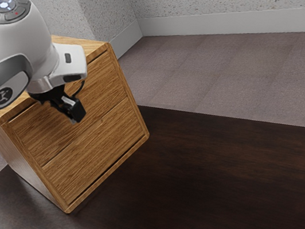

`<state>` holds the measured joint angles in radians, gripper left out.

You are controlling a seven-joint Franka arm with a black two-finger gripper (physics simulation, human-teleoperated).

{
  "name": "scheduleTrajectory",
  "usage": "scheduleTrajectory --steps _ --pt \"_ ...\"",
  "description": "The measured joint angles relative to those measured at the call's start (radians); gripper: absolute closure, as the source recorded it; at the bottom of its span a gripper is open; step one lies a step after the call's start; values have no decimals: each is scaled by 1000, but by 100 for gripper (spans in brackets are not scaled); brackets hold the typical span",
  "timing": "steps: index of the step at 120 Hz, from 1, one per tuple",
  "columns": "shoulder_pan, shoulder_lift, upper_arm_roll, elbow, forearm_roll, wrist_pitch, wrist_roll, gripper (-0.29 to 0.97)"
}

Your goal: Pull the drawer handle with one arm to open the drawer

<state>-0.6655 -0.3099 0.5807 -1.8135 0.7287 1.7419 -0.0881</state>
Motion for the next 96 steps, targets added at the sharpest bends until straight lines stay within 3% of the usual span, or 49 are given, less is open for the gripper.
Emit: scheduleTrajectory --steps 76,96 --pt "-57 24 6 31 25 1 -7 0" --pt "-159 26 113 54 28 1 -7 0"
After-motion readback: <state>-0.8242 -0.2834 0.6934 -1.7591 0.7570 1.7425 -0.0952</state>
